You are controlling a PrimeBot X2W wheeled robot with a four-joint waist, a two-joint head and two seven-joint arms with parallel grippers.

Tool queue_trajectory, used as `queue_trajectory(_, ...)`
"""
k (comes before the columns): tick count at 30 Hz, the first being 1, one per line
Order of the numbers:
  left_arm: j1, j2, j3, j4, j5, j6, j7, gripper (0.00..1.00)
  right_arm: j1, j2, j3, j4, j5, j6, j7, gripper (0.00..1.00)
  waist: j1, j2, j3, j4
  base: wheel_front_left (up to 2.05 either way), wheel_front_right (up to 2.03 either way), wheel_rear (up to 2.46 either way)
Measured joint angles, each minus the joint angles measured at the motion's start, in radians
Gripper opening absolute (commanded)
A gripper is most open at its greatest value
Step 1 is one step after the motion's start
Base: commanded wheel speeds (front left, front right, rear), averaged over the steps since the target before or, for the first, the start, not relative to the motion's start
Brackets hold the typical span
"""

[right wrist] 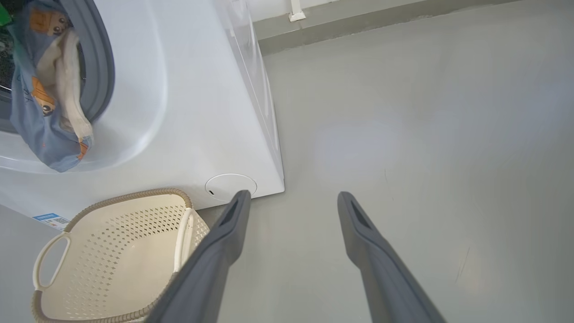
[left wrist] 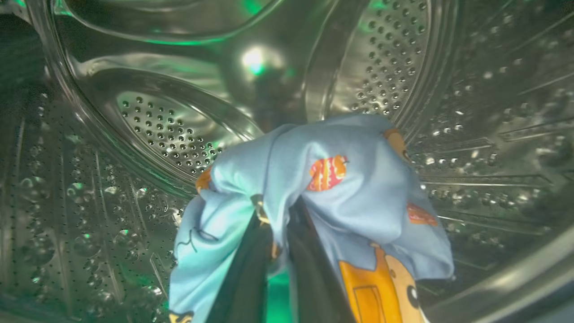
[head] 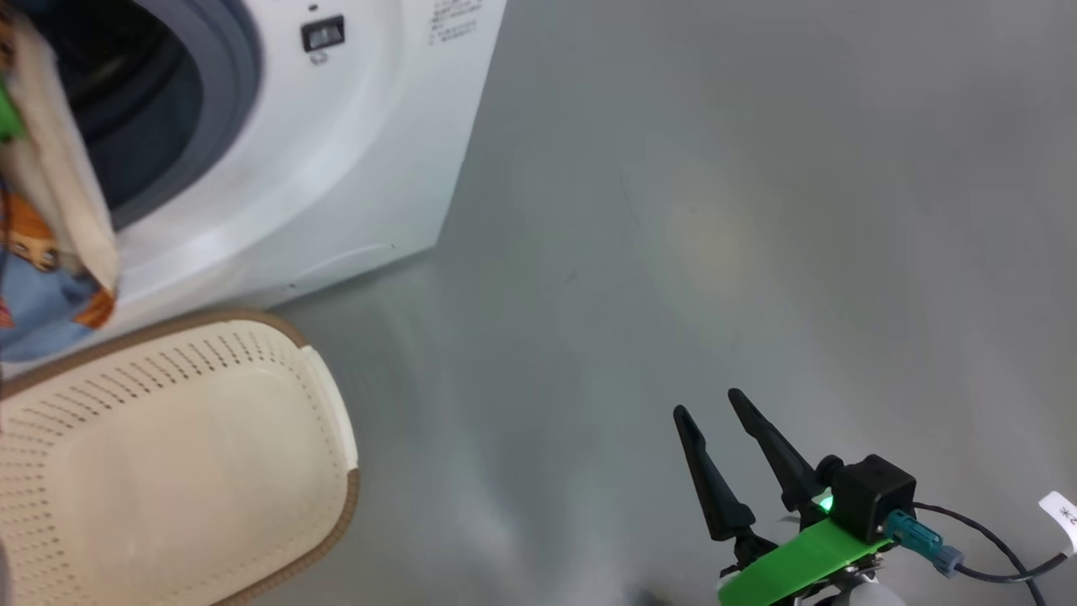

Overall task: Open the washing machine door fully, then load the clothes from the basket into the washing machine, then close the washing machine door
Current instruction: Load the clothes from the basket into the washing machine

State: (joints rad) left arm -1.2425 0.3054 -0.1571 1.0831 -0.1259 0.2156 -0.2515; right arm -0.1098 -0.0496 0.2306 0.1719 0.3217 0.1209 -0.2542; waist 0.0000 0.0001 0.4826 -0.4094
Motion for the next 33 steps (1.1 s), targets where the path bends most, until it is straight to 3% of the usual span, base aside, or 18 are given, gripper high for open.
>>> queue_trajectory(10, -0.193, 0.072, 0.01, 0.041, 0.008, 0.026, -0.004, 0.0, -0.04, -0.013, 0.024, -0.001, 0.037, 0.0, 0.0, 1.0, 0.0, 0.0, 0.13, -0.041, 0.0, 0.0, 0.0)
queue_trajectory(24, -0.264, 0.097, -0.016, -0.163, 0.052, 0.044, -0.004, 0.0, -0.058, -0.013, 0.023, -0.005, 0.051, 0.0, 0.0, 1.0, 0.0, 0.0, 0.243, -0.072, 0.0, 0.0, 0.0)
queue_trajectory(29, -0.264, 0.095, -0.031, -0.064, 0.052, 0.044, -0.005, 0.0, -0.073, -0.013, 0.023, -0.001, 0.055, 0.0, 0.0, 1.0, 0.0, 0.0, 0.233, -0.069, 0.0, 0.0, 0.0)
queue_trajectory(30, -0.264, 0.094, -0.034, -0.035, 0.052, 0.043, -0.004, 0.16, -0.074, -0.013, 0.024, -0.001, 0.056, 0.0, 0.0, 1.0, 0.0, 0.0, 0.23, -0.068, 0.0, 0.0, 0.0)
queue_trajectory(33, -0.269, 0.089, -0.046, 0.03, 0.058, 0.044, 0.001, 0.51, -0.075, -0.013, 0.025, 0.001, 0.058, 0.0, 0.0, 1.0, 0.0, 0.0, 0.223, -0.065, 0.0, 0.0, 0.0)
